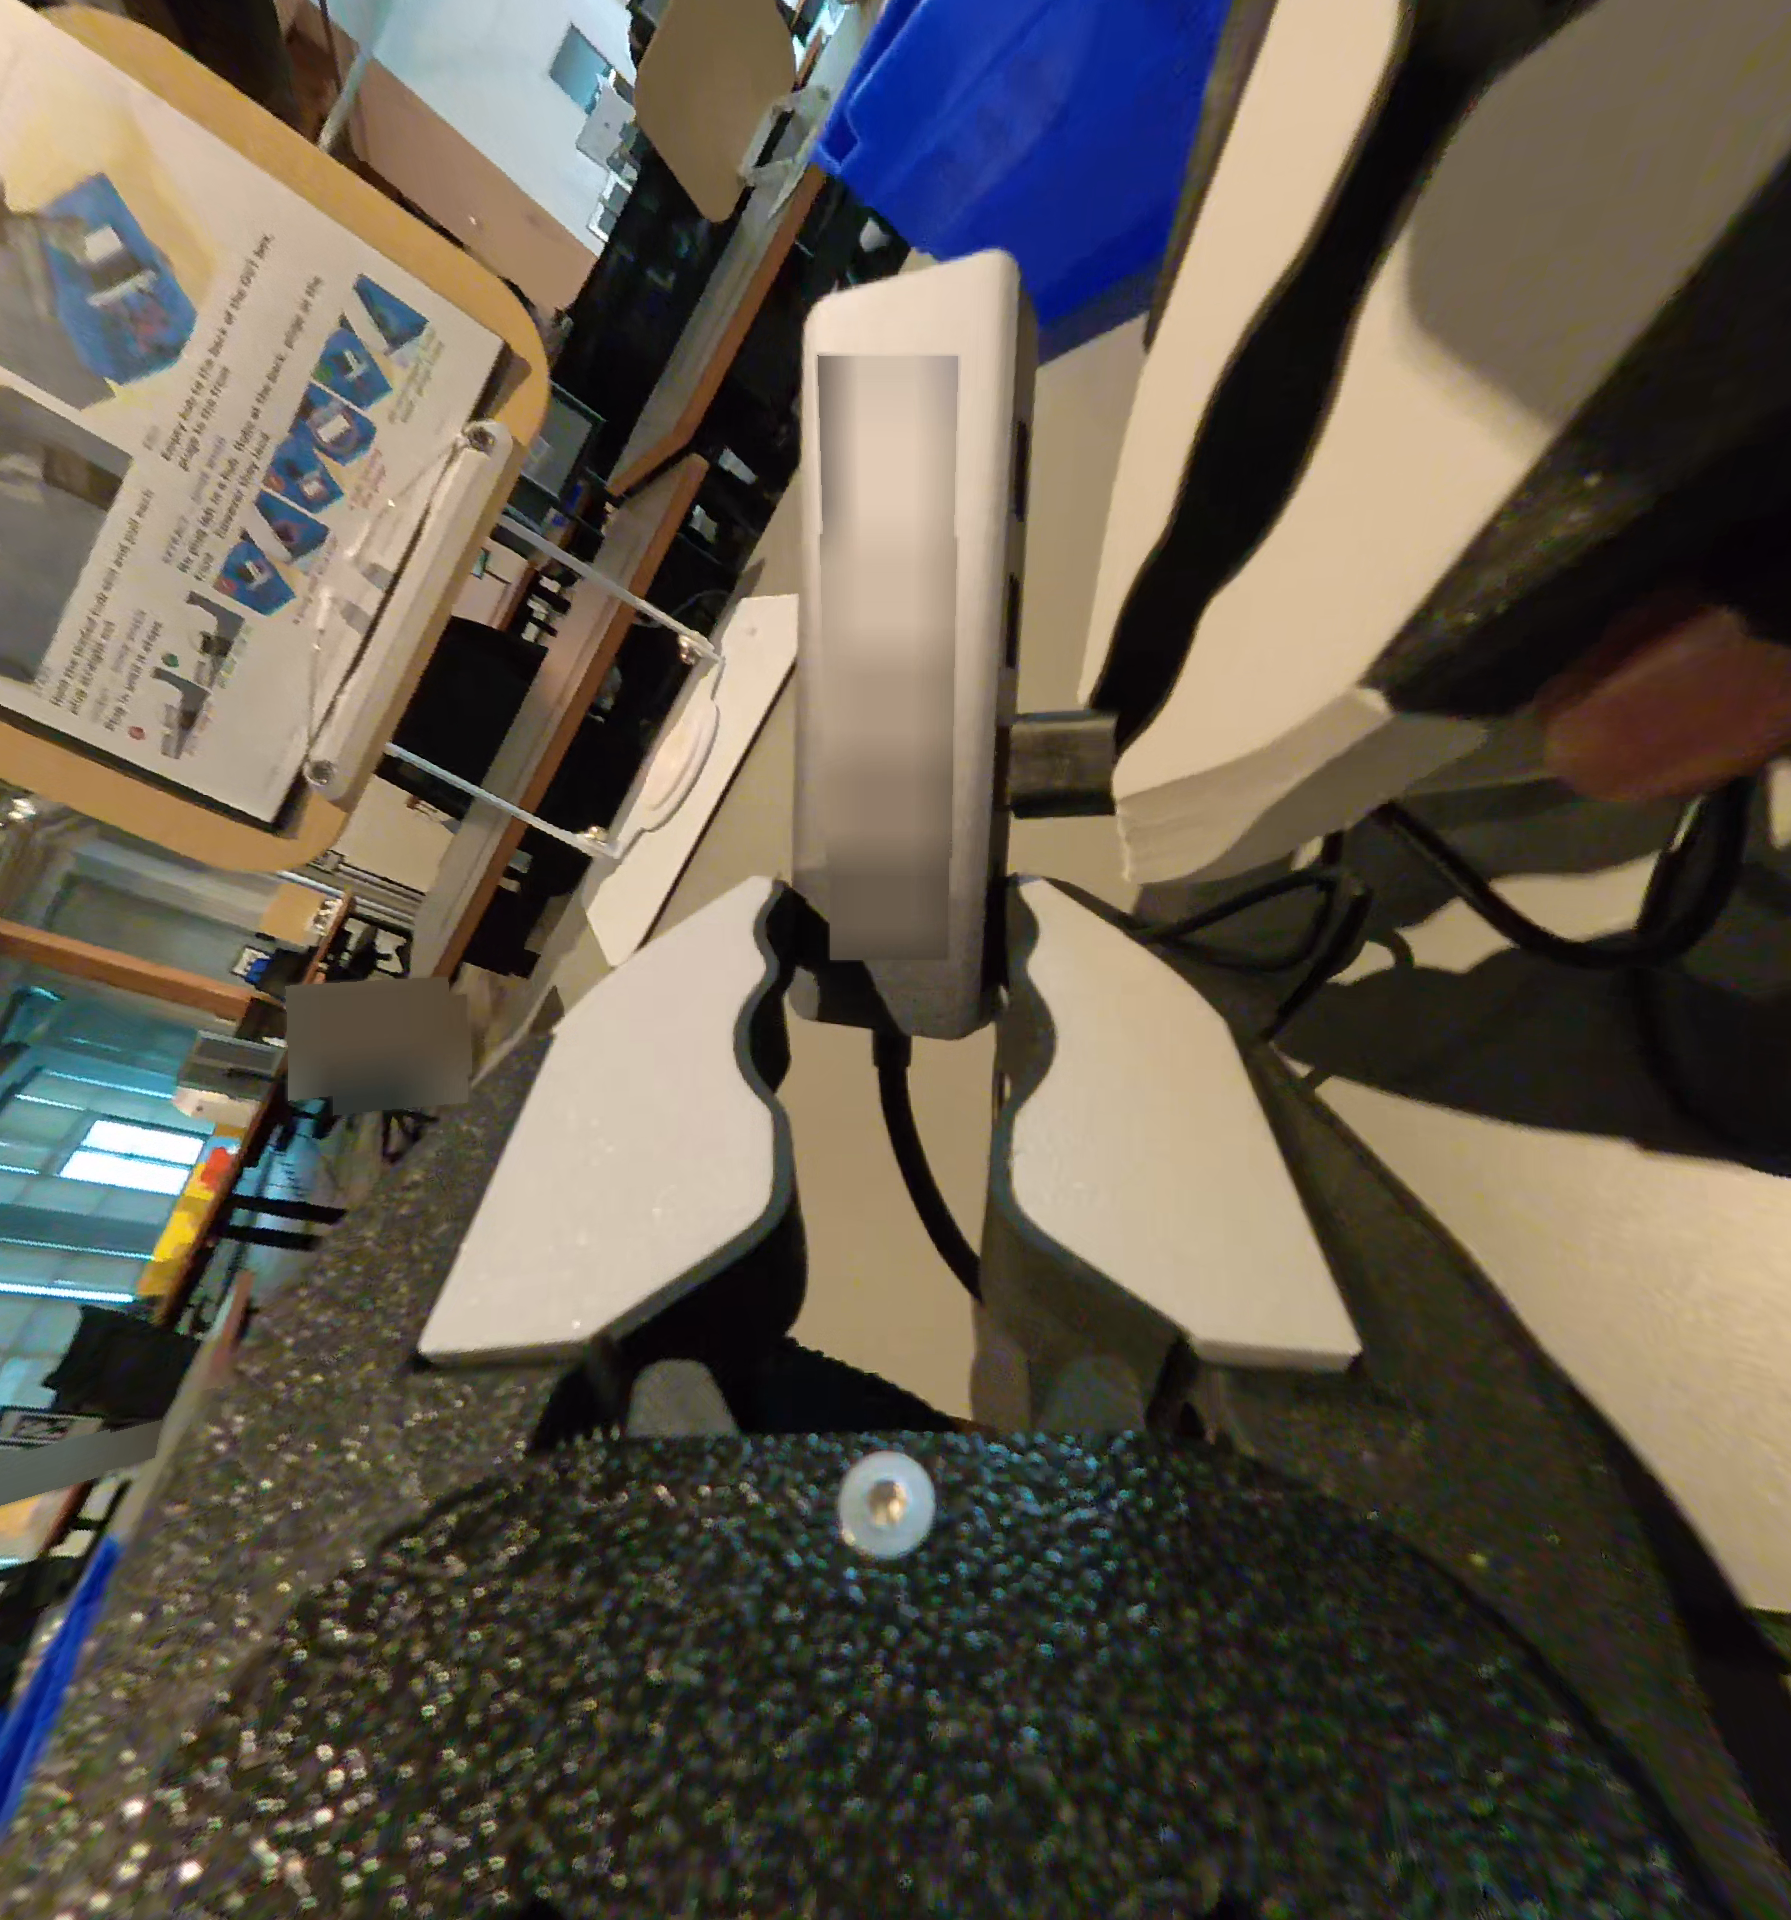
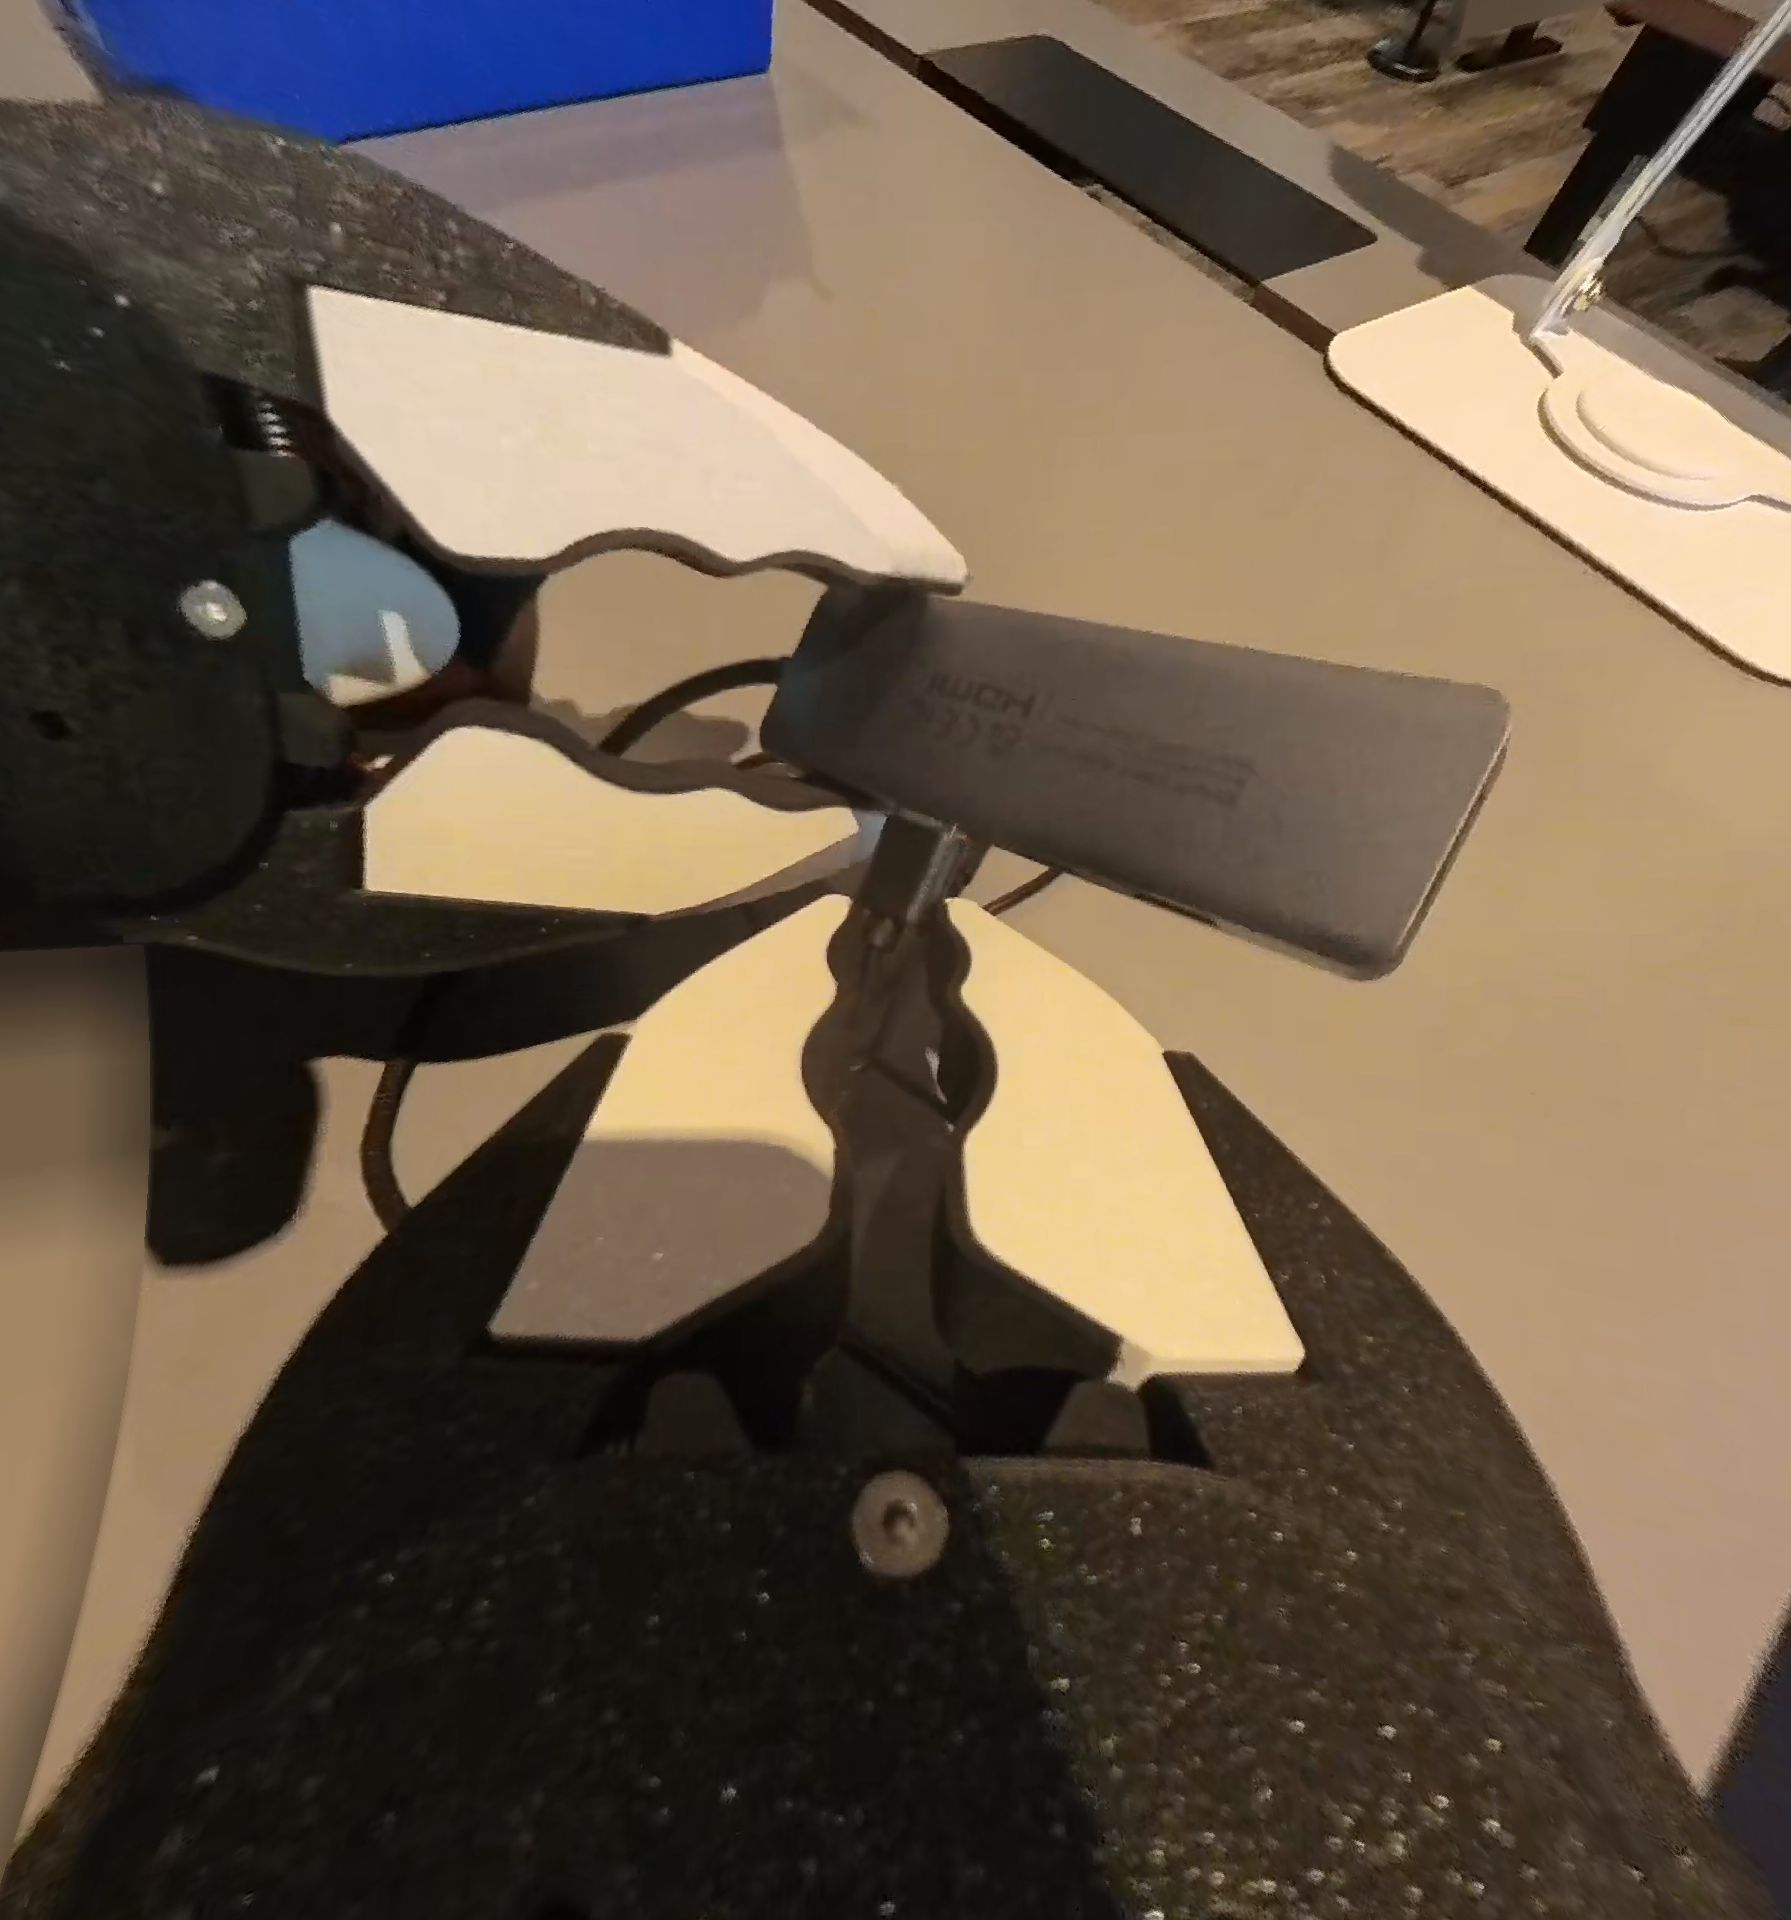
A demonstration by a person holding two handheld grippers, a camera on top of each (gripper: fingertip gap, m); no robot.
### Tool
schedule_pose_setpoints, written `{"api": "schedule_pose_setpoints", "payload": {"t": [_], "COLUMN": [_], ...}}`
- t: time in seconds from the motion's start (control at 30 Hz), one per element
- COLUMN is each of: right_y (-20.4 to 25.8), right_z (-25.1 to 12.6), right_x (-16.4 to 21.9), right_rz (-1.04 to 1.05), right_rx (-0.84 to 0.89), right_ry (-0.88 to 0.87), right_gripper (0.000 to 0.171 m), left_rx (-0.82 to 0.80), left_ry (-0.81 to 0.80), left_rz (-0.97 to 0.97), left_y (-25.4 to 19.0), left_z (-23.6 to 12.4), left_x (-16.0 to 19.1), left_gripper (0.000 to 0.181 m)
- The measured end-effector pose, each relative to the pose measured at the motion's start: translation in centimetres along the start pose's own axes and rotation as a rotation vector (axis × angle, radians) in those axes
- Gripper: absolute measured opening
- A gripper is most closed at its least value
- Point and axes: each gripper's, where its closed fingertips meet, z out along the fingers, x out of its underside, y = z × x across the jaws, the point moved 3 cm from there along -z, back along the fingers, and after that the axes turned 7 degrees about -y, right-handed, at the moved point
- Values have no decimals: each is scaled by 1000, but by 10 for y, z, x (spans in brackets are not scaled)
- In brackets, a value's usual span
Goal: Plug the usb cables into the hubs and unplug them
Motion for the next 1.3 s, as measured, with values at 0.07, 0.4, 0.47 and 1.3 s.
{"api": "schedule_pose_setpoints", "payload": {"t": [0.07,0.4,0.47,1.3], "right_y": [0,0,0,0], "right_z": [1,5,6,9], "right_x": [1,6,7,13], "right_rz": [-10,-60,-69,-145], "right_rx": [9,63,70,143], "right_ry": [7,58,70,133], "right_gripper": [12,12,12,10], "left_rx": [12,132,150,214], "left_ry": [6,42,50,110], "left_rz": [-20,-198,-218,-282], "left_y": [-1,-10,-12,-16], "left_z": [1,11,12,17], "left_x": [2,13,15,21], "left_gripper": [38,38,37,38]}}
